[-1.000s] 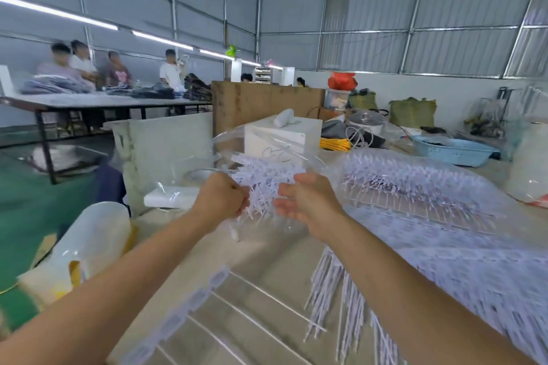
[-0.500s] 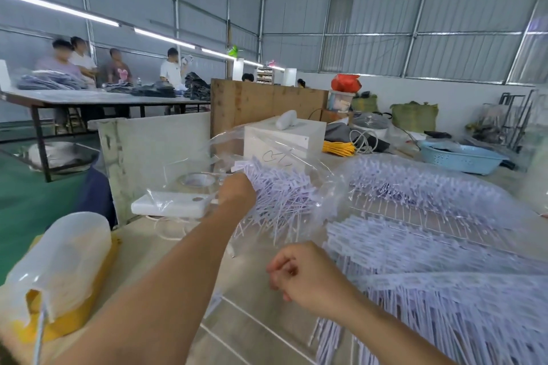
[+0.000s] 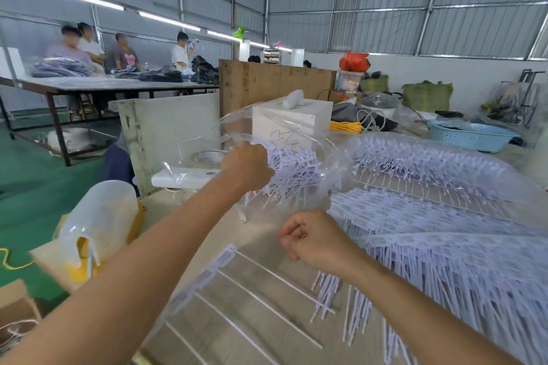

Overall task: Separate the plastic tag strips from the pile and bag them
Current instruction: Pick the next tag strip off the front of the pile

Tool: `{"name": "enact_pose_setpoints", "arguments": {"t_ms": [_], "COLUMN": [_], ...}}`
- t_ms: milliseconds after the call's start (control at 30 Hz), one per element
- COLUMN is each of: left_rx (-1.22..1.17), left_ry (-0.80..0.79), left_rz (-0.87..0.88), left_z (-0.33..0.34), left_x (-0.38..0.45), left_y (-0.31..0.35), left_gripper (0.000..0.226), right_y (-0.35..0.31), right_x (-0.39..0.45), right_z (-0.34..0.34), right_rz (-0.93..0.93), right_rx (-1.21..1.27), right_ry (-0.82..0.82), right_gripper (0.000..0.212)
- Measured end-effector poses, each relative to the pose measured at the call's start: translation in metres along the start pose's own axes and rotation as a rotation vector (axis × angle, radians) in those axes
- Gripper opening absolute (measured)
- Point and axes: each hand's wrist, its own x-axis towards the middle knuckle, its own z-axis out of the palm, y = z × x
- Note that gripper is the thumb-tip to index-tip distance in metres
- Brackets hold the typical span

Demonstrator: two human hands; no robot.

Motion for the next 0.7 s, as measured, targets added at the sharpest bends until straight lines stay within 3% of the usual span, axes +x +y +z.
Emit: {"name": "enact_pose_setpoints", "arguments": {"t_ms": [67, 133, 200, 267, 333, 433, 567, 700], "left_rx": [0.024, 0.085, 0.144, 0.101, -0.006, -0.054, -0.124, -0.235], "left_ry": [-0.192, -0.42, -0.522, -0.46, -0.348, -0.291, -0.108, 0.095], "left_rz": [0.09, 0.08, 0.024, -0.054, -0.11, -0.119, -0.022, 0.189], "left_z": [-0.008, -0.004, 0.009, 0.019, 0.023, 0.013, -0.03, -0.068], "left_x": [-0.037, -0.077, -0.107, -0.123, -0.13, -0.134, -0.128, -0.12], "left_y": [-0.01, -0.021, -0.03, -0.036, -0.039, -0.038, -0.019, 0.035], "left_gripper": [0.048, 0.05, 0.051, 0.05, 0.036, 0.029, 0.028, 0.031], "right_y": [-0.001, 0.0, -0.002, -0.003, -0.005, -0.009, -0.022, -0.037], "right_x": [-0.01, -0.019, -0.027, -0.034, -0.041, -0.05, -0.062, -0.085], "right_z": [0.003, 0.009, 0.014, 0.02, 0.027, 0.034, 0.013, -0.042], "right_rz": [-0.009, -0.019, -0.062, -0.1, -0.109, -0.117, -0.056, 0.034], "right_rx": [-0.126, -0.254, -0.366, -0.454, -0.47, -0.433, -0.063, 0.297], "right_ry": [-0.038, -0.077, -0.074, -0.051, -0.029, 0.03, 0.161, 0.128], "right_gripper": [0.009, 0.029, 0.038, 0.037, 0.03, 0.017, 0.014, 0.022]}}
